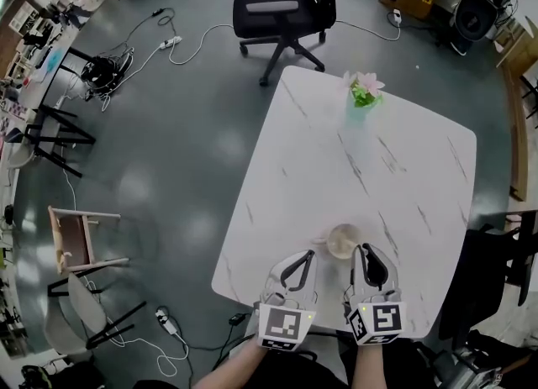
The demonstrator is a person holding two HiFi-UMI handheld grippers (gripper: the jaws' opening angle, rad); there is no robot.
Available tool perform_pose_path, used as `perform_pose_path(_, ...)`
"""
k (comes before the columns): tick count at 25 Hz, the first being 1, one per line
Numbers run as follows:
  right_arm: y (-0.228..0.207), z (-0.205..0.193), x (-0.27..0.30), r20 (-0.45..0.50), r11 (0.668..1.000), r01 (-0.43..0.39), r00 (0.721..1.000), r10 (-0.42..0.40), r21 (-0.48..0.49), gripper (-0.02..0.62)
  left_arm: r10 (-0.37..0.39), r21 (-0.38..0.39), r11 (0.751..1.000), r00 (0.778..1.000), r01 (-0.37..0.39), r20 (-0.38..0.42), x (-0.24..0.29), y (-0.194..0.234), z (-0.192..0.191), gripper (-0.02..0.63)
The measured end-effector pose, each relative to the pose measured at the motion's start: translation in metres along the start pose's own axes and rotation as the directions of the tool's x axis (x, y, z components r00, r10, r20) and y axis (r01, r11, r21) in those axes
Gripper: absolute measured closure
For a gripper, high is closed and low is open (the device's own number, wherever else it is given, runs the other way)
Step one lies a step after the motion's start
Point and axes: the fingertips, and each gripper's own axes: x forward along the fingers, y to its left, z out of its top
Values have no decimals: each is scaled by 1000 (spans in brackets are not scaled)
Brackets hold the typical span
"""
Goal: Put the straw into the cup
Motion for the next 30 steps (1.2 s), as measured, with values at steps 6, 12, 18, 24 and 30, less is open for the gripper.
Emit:
perform_pose_path(6,-1,-8,6,-25,1000,-3,1000,3,-1,546,1,-8,1000,1000,-1,-5,5,1,-1,604)
perform_pose_path(12,-5,-8,9,-22,1000,13,1000,-13,-10,539,1,-8,1000,1000,-1,-4,7,1,1,604)
perform_pose_path(18,-6,-5,4,-11,1000,27,1000,-27,-10,463,2,2,1000,1000,-2,9,2,0,9,604)
perform_pose_path(24,-12,12,-16,46,997,78,996,-77,-12,463,-4,14,1000,999,3,37,-8,-4,21,604)
perform_pose_path(30,-12,35,-50,121,993,117,986,-117,11,469,-33,40,999,995,29,89,-24,-17,42,604)
